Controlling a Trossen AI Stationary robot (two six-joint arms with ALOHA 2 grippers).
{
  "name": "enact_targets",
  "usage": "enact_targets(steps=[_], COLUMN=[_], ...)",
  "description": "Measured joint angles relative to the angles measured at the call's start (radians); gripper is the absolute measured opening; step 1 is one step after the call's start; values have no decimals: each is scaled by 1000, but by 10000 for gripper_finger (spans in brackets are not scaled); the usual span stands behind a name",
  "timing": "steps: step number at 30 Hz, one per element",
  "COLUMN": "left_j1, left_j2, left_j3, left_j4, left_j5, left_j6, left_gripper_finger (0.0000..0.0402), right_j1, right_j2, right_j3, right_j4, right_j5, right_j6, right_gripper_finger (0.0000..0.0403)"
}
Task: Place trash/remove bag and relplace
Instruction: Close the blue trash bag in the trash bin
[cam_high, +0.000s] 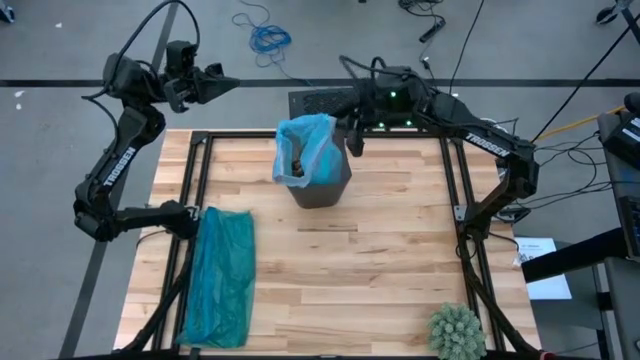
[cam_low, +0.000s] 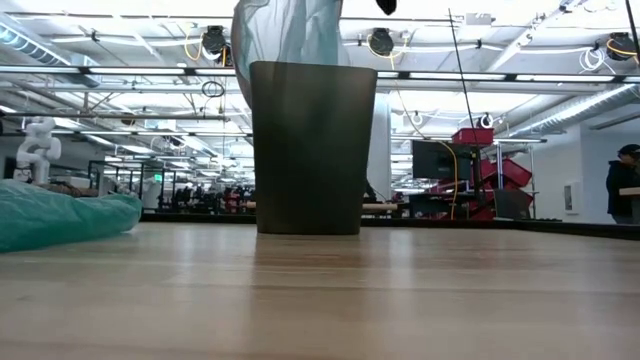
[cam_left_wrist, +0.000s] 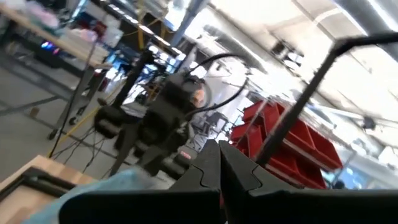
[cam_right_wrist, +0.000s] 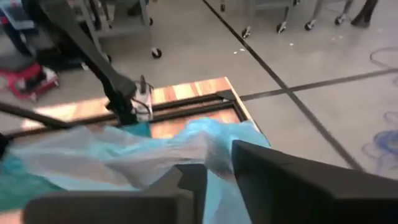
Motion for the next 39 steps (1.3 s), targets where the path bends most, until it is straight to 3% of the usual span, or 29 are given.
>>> enact_targets(steps=[4, 9, 13, 17, 22, 26, 29, 35, 39], left_j1=[0, 0, 0, 0, 0, -7, -58, -111, -171], left_j2=[0, 0, 0, 6, 14, -12, -37, -114, -134], left_j3=[0, 0, 0, 0, 1, 48, 108, 195, 225], left_j4=[-99, -160, -162, -165, -170, -178, -339, -835, -1181], left_j5=[-33, -63, -67, -68, -56, 125, 154, 142, -55], left_j6=[47, 101, 103, 105, 151, 182, 257, 561, 827], left_gripper_finger=[1, 1, 1, 1, 1, 1, 0, 0, 0], right_j1=[-7, -27, -16, 53, 101, 101, 87, 64, 40], right_j2=[-4, -4, -4, -5, 14, 32, 32, 32, 32], right_j3=[77, 165, 232, 271, 271, 270, 270, 270, 270], right_j4=[-47, -116, -170, -179, -144, -148, -145, -139, -140], right_j5=[-15, -116, -133, -93, -39, -44, -49, -47, -53], right_j6=[95, 216, 113, -113, -123, -70, -66, -69, -97], right_gripper_finger=[112, 169, 204, 209, 192, 183, 181, 181, 181])
